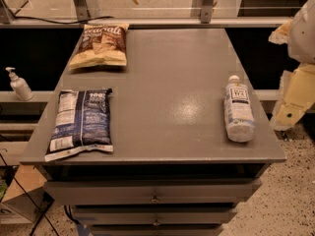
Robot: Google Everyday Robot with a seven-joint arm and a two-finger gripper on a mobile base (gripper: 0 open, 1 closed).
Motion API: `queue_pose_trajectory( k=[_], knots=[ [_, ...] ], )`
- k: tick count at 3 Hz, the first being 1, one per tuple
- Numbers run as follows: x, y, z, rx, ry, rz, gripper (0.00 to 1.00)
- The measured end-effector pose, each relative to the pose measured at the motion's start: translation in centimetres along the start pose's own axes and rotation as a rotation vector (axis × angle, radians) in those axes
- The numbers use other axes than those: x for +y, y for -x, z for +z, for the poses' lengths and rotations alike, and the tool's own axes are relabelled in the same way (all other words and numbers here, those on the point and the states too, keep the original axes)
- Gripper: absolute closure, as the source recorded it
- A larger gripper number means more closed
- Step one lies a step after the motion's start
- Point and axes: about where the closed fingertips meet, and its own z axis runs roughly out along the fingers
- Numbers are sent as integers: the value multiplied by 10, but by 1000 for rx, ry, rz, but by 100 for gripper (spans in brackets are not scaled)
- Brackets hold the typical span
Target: Move blue plastic bottle near brown chip bag
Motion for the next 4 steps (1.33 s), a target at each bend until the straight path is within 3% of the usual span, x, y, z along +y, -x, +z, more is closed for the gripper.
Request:
queue_pose_trajectory(
  k=[1, 2, 4],
  knots=[
    [-1, 1, 0, -8, -10, 11, 0],
    [-6, 6, 22, -21, 25, 97, 0],
    [-21, 3, 85, 1, 90, 352, 0]
  ],
)
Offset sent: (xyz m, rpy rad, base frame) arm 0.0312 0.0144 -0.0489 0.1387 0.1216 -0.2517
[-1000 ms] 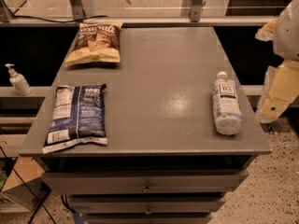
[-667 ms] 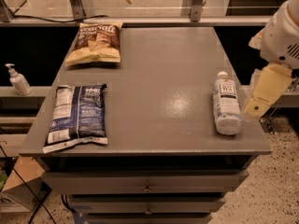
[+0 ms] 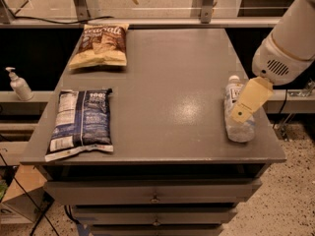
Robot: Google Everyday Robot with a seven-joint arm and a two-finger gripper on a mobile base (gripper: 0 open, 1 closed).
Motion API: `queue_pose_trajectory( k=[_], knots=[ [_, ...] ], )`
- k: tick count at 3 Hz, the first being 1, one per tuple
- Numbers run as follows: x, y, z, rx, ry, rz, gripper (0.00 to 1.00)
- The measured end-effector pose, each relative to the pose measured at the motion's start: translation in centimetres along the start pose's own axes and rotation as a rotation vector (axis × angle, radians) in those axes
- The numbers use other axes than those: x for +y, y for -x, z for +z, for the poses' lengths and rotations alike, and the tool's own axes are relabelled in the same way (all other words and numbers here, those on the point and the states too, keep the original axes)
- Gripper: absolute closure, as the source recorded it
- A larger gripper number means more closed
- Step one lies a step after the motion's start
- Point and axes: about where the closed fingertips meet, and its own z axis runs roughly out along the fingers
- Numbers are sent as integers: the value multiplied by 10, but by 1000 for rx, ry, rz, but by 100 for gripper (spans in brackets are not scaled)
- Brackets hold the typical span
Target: Move blue plastic bottle near brown chip bag
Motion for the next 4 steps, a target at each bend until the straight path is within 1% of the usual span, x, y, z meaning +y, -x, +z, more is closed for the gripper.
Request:
queue_pose_trajectory(
  k=[1, 2, 3, 4],
  knots=[
    [-16, -11, 19, 16, 4, 109, 0],
    [-23, -21, 37, 49, 19, 172, 0],
    [-15, -27, 60, 59, 83, 207, 18],
    [-6, -24, 74, 65, 117, 206, 41]
  ],
)
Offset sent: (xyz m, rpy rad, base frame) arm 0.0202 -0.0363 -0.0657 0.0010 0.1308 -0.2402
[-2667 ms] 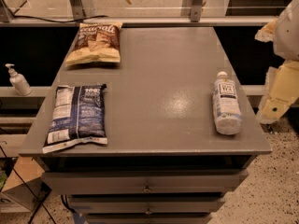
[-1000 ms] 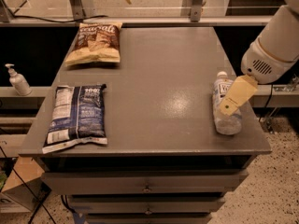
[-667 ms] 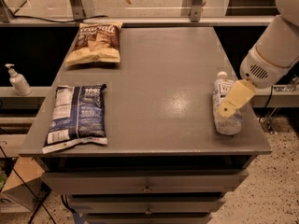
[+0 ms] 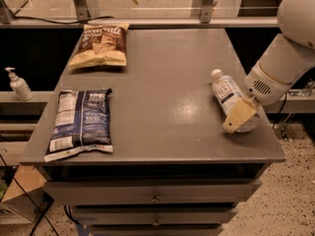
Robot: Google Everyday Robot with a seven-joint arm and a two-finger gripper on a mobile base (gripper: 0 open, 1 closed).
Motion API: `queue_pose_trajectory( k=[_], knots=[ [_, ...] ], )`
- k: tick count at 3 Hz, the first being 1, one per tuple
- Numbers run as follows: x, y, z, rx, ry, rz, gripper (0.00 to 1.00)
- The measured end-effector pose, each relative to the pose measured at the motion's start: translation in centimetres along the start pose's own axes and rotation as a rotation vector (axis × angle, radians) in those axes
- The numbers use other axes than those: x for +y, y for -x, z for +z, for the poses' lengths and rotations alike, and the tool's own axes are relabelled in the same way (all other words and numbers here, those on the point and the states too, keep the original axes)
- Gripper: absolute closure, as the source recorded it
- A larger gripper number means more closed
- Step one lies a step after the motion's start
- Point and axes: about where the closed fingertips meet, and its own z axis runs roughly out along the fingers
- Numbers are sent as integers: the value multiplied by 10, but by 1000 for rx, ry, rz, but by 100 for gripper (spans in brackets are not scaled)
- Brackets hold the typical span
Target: Move blue plastic bottle near brown chip bag
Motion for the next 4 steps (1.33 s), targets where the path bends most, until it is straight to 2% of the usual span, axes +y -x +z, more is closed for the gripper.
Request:
queue_pose_trajectory(
  k=[1, 2, 3, 4],
  knots=[
    [7, 7, -4, 6, -17, -35, 65],
    [17, 28, -30, -8, -85, -140, 87],
    [24, 58, -49, -40, -114, -257, 100],
    [24, 61, -52, -45, -119, -269, 100]
  ],
)
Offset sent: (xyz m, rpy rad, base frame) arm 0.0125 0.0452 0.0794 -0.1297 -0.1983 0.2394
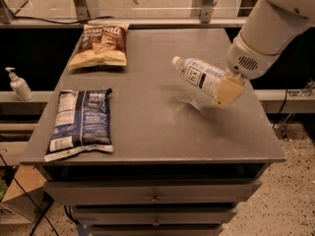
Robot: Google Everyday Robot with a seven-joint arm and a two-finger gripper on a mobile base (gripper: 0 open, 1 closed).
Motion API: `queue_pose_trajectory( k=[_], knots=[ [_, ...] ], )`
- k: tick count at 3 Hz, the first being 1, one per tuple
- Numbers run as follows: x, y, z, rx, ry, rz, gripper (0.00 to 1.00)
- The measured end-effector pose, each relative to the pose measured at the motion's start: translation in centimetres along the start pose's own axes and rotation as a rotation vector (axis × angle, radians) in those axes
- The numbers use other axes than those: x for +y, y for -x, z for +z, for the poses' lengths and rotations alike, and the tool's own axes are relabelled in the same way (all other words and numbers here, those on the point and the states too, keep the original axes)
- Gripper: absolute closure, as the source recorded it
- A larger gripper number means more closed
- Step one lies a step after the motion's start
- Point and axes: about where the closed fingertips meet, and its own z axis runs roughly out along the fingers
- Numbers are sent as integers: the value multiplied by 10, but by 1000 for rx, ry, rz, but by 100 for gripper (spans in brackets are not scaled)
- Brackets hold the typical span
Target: Move blue plastic bottle near brown chip bag
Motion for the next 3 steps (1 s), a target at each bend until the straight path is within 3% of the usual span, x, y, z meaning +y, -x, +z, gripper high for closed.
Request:
queue_pose_trajectory(
  k=[1, 3],
  knots=[
    [-8, 4, 2, -15, -7, 31, 100],
    [-41, 72, 25, -114, 5, -5, 100]
  ],
)
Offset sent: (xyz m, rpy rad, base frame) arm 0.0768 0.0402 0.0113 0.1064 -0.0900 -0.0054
